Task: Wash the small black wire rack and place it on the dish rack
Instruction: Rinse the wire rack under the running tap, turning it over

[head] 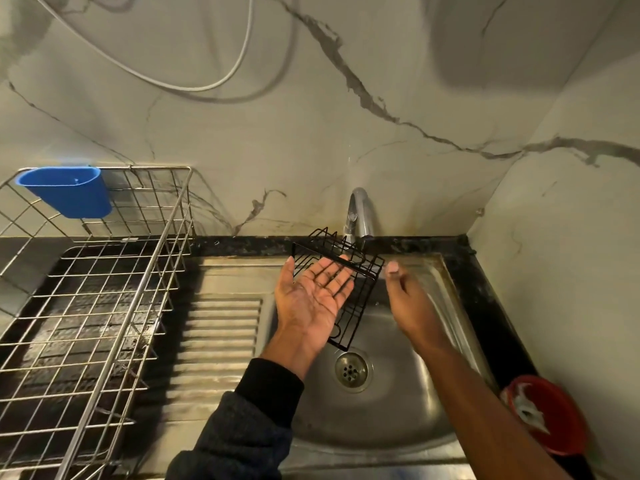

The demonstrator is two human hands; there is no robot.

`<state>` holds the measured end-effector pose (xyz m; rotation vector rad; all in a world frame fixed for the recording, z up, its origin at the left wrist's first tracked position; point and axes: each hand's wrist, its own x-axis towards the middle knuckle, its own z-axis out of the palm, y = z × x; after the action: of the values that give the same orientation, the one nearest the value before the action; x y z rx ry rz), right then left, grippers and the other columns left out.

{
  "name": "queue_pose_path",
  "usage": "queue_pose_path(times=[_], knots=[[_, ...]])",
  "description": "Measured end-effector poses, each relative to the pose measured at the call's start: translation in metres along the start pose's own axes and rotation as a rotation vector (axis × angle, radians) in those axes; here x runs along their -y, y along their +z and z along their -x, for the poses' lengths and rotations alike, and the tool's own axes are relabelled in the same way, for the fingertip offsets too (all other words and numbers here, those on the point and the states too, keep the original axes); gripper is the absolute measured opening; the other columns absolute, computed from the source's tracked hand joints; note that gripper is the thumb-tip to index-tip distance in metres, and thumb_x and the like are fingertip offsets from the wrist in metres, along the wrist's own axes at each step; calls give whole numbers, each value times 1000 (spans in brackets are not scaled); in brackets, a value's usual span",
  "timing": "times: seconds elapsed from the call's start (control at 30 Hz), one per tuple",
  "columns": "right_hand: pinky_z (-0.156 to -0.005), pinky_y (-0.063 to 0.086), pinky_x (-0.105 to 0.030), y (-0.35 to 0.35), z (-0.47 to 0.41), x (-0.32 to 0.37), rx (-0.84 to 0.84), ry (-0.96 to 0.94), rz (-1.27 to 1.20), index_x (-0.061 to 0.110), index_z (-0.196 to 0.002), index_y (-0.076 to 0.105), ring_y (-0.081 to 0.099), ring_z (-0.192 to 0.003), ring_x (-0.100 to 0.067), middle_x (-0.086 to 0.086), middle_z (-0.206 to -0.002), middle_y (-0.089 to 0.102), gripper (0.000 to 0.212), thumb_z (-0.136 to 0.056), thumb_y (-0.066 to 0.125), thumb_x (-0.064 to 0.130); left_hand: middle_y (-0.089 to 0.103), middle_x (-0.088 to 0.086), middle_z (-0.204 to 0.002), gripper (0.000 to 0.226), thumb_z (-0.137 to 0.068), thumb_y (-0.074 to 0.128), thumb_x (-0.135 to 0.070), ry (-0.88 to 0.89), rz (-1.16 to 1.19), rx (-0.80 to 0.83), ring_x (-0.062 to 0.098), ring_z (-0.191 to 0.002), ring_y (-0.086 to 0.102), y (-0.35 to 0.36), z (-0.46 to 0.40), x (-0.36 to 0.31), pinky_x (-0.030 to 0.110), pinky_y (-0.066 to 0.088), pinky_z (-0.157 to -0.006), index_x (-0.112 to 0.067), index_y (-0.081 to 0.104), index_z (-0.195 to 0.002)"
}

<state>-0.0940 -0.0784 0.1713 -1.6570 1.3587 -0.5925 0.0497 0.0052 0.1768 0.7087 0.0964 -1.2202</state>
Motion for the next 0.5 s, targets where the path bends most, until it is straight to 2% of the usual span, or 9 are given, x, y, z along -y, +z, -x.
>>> queue_pose_path(times=[0.07, 0.13, 0.2, 0.3, 0.4, 0.47, 0.5], knots=[[-114, 31, -44, -1, 5, -7, 41, -73, 64, 28, -158, 28, 37, -145, -29, -8, -161, 36, 72, -96, 29, 65, 57, 27, -141, 77, -101, 37, -58, 3, -6, -7, 39, -126, 60, 2, 1, 1, 52, 38, -117, 1, 43, -149], [-115, 34, -52, 0, 6, -9, 121, -112, 157, 33, -160, 16, 38, -145, -30, -8, -162, 34, 92, -84, 33, 81, 53, 28, -145, 77, -101, 38, -59, 17, -24, -14, 39, -125, 60, 4, 2, 1, 51, 39, -116, -1, 40, -151], [-113, 40, -50, 3, 3, -10, 174, -149, 242, 28, -161, 9, 42, -143, -28, -8, -161, 35, 103, -80, 47, 80, 52, 28, -146, 76, -100, 39, -61, 39, -46, -16, 39, -121, 64, 6, 3, 1, 50, 43, -113, -6, 37, -153], [-107, 46, -39, 9, -5, -8, 128, -231, 301, 21, -161, 9, 56, -131, -23, -8, -150, 52, 92, -91, 58, 57, 55, 31, -142, 77, -99, 39, -65, 49, -75, 7, 40, -118, 68, 7, 3, -2, 49, 44, -111, -13, 36, -155], [-98, 49, -34, 10, -14, -6, 60, -220, 378, 20, -160, 16, 66, -113, -21, -10, -129, 67, 72, -101, 54, 37, 61, 32, -136, 79, -98, 36, -69, 47, -102, 33, 41, -120, 66, 6, 4, -3, 50, 40, -115, -14, 38, -154], [-85, 51, -28, 9, -19, -5, 49, -210, 390, 22, -160, 22, 66, -92, -16, -10, -110, 72, 67, -102, 55, 33, 60, 32, -137, 84, -96, 35, -72, 42, -110, 41, 40, -121, 66, 6, 5, -4, 53, 36, -117, -20, 24, -161], [-83, 50, -27, 8, -22, -5, 48, -217, 390, 23, -159, 26, 65, -89, -16, -10, -108, 72, 65, -101, 56, 30, 60, 31, -138, 88, -95, 36, -73, 36, -114, 48, 40, -121, 66, 7, 6, -3, 54, 35, -118, -22, 13, -163]])
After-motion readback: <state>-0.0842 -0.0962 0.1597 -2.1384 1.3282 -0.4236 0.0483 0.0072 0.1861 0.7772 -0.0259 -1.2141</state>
